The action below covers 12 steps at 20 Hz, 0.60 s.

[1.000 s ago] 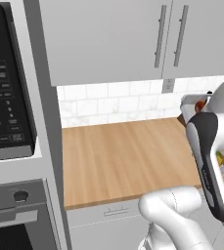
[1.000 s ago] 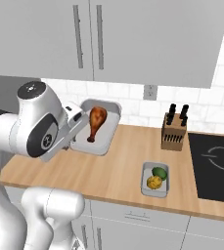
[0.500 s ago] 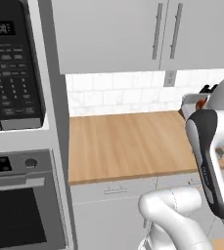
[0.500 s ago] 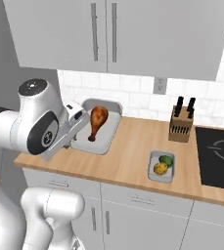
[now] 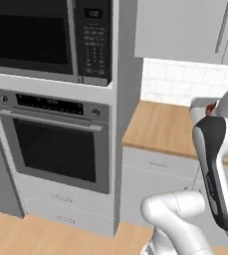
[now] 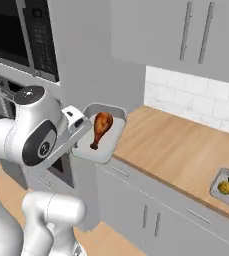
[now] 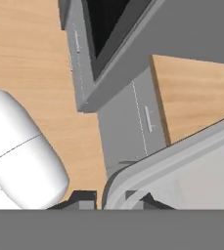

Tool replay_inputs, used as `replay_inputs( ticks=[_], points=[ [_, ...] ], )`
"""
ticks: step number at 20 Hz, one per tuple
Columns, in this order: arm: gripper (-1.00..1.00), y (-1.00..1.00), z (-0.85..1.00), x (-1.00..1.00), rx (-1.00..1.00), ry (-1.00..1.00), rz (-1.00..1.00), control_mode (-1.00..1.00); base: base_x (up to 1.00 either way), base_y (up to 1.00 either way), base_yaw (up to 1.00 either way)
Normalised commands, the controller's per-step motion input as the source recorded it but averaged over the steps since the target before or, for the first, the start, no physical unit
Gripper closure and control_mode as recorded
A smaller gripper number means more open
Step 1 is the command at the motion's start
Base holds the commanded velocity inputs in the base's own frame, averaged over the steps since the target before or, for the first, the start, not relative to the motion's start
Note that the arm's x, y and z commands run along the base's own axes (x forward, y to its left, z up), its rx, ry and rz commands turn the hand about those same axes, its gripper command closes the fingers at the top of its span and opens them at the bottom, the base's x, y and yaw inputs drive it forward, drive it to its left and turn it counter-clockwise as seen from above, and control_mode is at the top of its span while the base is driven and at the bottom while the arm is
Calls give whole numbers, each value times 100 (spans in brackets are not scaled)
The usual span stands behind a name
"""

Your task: Take the meat container that has the chicken drumstick and place it on the second highest rack of the freezer. Then take the vegetable container that has the squash and avocado and place it on the highest rack of the freezer.

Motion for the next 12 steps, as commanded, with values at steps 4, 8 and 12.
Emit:
replay_inputs(
  ticks=[4, 8, 12],
  points=[
    [100, 0, 0, 0, 0, 0, 0, 100, -22, -5, 84],
    [100, 0, 0, 0, 0, 0, 0, 100, -4, 4, 78],
    [100, 0, 0, 0, 0, 0, 0, 100, 37, 85, 36]
  ],
)
